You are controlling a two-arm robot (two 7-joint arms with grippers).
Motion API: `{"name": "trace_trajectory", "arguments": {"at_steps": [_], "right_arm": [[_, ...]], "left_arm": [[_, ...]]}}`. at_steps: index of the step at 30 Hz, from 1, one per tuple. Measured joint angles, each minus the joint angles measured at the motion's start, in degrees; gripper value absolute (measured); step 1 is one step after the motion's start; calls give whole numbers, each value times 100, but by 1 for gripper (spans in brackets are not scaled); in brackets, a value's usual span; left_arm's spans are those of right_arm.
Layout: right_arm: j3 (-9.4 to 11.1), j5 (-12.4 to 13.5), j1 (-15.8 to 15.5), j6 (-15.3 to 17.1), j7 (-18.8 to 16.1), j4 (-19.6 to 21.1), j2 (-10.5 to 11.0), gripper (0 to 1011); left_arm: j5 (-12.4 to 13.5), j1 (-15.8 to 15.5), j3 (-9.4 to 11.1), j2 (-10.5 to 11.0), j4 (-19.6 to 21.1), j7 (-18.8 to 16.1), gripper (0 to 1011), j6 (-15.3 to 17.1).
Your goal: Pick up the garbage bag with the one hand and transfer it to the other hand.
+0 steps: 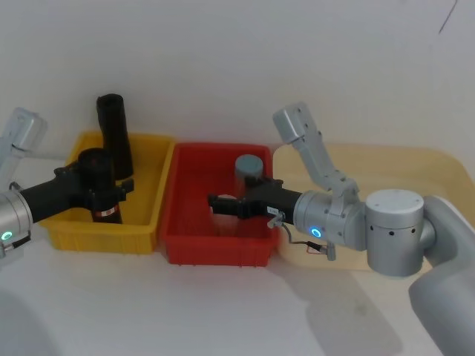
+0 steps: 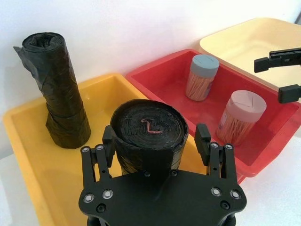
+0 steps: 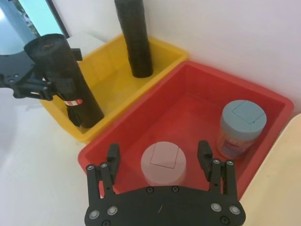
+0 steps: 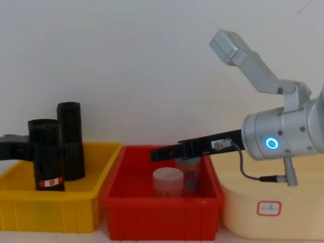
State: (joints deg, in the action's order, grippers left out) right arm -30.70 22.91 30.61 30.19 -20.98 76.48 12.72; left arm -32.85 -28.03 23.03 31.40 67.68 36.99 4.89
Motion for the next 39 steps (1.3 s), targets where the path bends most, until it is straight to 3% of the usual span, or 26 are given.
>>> {"name": "trace_trajectory", "arguments": {"at_steps": [39], "right_arm": [[-152, -272, 236, -41, -92, -757, -220, 1001]], "left_arm": [[108, -42, -72, -58, -87, -182, 1001, -41]]}}
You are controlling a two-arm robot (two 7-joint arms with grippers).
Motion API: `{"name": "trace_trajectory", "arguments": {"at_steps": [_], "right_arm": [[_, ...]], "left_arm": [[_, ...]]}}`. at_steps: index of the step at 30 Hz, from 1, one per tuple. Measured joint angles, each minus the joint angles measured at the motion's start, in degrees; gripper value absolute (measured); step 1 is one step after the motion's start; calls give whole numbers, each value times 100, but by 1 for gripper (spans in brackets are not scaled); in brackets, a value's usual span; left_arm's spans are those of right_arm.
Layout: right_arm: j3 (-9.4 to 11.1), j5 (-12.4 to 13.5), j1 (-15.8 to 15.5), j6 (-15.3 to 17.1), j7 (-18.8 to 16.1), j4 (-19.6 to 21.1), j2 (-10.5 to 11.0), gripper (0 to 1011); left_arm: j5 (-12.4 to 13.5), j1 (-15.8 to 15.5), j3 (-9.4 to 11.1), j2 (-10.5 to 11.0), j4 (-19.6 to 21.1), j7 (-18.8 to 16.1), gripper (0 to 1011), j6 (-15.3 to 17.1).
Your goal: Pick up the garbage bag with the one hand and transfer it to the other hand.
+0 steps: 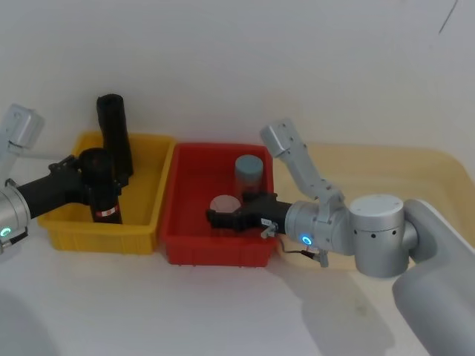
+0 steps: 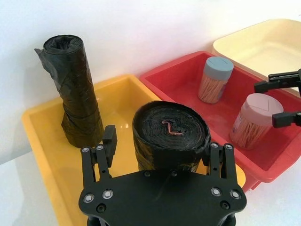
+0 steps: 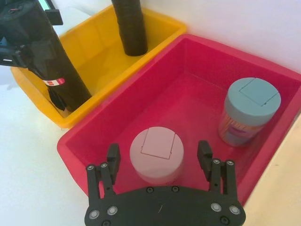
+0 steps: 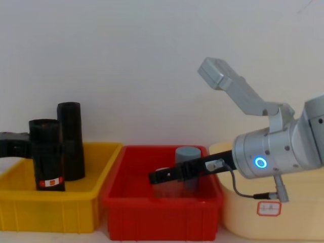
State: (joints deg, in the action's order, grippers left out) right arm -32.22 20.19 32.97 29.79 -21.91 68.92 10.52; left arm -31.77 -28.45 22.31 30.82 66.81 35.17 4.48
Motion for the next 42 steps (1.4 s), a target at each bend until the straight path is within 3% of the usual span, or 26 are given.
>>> {"name": "trace_trajectory", "arguments": {"at_steps": [17, 26, 30, 42], "right_arm": [[8, -98, 52, -89, 6, -239, -140, 991], [14, -116, 62, -111, 14, -290, -170, 794], [17, -122, 64, -119, 17, -302, -177, 666], [16, -129, 71, -128, 23, -323, -189, 666]], "left_arm": [[9, 4, -10, -1, 0, -14, 1001, 1], [10, 4, -10, -1, 0, -18, 1001, 1], [10, 4, -11, -1, 0, -18, 926, 1], [9, 3, -10, -1, 0, -17, 629, 1]]}}
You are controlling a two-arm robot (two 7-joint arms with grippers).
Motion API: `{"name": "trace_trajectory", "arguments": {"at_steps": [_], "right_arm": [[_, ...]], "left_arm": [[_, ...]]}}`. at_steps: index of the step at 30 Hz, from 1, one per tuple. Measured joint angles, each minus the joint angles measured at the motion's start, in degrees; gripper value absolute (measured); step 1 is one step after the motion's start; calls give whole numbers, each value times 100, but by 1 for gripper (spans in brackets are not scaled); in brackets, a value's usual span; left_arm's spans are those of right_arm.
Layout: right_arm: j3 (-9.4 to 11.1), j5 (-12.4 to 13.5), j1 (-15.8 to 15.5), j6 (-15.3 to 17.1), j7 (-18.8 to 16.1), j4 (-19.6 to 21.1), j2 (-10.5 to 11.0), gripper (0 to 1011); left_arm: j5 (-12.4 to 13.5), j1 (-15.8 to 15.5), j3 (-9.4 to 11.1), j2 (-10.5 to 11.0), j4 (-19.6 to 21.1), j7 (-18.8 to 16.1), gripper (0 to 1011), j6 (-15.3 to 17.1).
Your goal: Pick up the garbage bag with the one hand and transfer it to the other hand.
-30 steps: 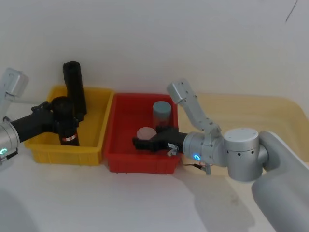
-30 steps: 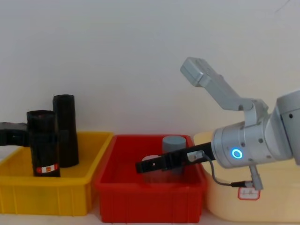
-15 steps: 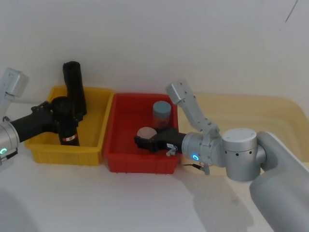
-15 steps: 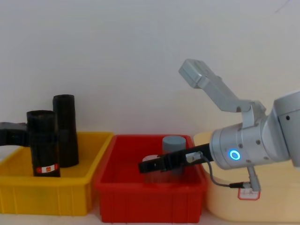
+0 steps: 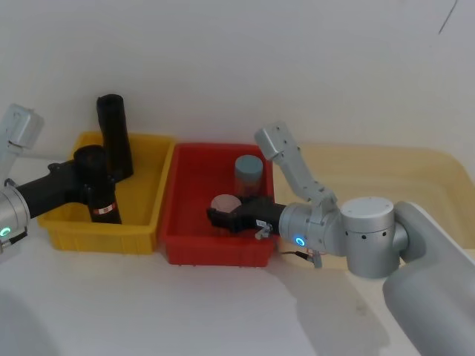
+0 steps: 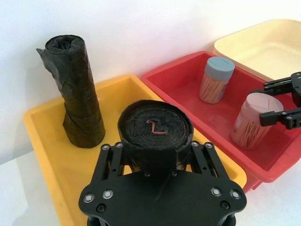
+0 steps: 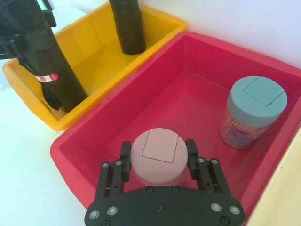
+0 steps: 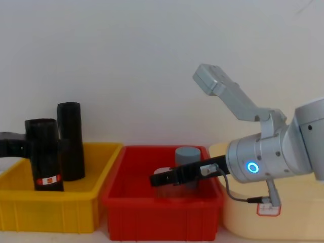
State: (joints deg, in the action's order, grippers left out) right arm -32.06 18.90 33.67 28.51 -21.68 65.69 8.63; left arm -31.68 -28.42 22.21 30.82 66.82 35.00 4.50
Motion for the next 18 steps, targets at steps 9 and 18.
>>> {"name": "trace_trajectory", "arguments": {"at_steps": [9, 18], "right_arm": [[0, -4, 1, -5, 0, -6, -4, 666], [45, -17, -52, -11, 33, 147, 29, 666]], "left_arm": [[0, 0, 0, 0, 0, 0, 499, 0], [0, 0, 0, 0, 0, 0, 469, 0]]}}
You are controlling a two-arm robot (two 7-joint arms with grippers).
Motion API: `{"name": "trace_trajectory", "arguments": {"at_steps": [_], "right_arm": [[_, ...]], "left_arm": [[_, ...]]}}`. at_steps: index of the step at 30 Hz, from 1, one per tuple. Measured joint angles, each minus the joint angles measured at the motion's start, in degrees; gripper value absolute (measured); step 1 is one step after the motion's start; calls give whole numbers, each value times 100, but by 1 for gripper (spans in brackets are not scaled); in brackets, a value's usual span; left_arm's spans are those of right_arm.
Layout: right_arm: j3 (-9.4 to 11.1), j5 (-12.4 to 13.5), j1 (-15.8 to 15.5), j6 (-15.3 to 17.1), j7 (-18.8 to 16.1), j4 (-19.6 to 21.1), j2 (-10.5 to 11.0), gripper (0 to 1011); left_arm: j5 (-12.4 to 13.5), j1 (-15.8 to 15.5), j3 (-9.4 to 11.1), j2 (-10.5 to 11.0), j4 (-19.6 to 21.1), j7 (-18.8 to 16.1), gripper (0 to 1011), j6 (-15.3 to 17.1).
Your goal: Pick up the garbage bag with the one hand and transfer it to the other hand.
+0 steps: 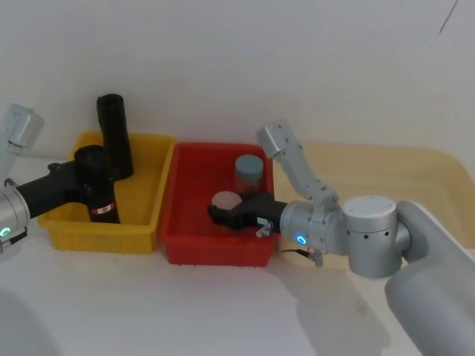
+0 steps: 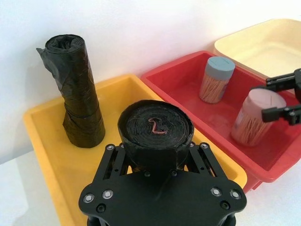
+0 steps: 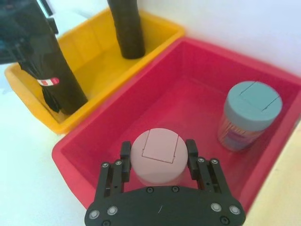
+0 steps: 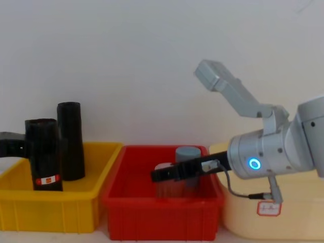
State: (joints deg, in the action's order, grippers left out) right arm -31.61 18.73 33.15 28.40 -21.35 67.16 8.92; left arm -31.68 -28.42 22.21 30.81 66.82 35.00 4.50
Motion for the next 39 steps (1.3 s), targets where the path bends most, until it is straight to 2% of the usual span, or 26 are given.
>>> {"name": "trace_trajectory", "arguments": {"at_steps": [7, 12, 16, 17, 19, 20, 22, 24, 29, 39], "right_arm": [[139, -1, -130, -41, 102, 394, 98, 666], [348, 3, -293, -79, 260, 864, 224, 667], [603, 14, -470, -97, 434, 1331, 350, 666], [603, 14, -470, -97, 434, 1331, 350, 666], [776, 23, -587, -103, 562, 1610, 428, 666], [776, 23, -587, -103, 562, 1610, 428, 666], [968, 33, -713, -105, 688, 1888, 510, 666], [1001, 35, -746, -106, 716, 1936, 522, 666], [1422, 51, -1024, -109, 979, 2414, 673, 666], [2053, 116, -1458, -28, 1313, 2779, 857, 666]], "left_arm": [[0, 0, 0, 1, 0, 0, 469, 0], [0, 0, 0, 1, 0, 0, 469, 0], [2, 2, -14, 0, 22, -3, 469, -2], [3, 5, -25, -1, 46, -12, 469, -9], [3, 8, -43, -1, 88, -26, 469, -23], [2, 9, -52, 0, 111, -33, 469, -28], [1, 11, -81, 4, 189, -57, 469, -49], [-4, 11, -118, 11, 300, -81, 469, -68], [-28, -13, -191, 25, 546, -135, 469, -95], [-197, -266, -293, -36, 1025, -154, 469, -102]]}}
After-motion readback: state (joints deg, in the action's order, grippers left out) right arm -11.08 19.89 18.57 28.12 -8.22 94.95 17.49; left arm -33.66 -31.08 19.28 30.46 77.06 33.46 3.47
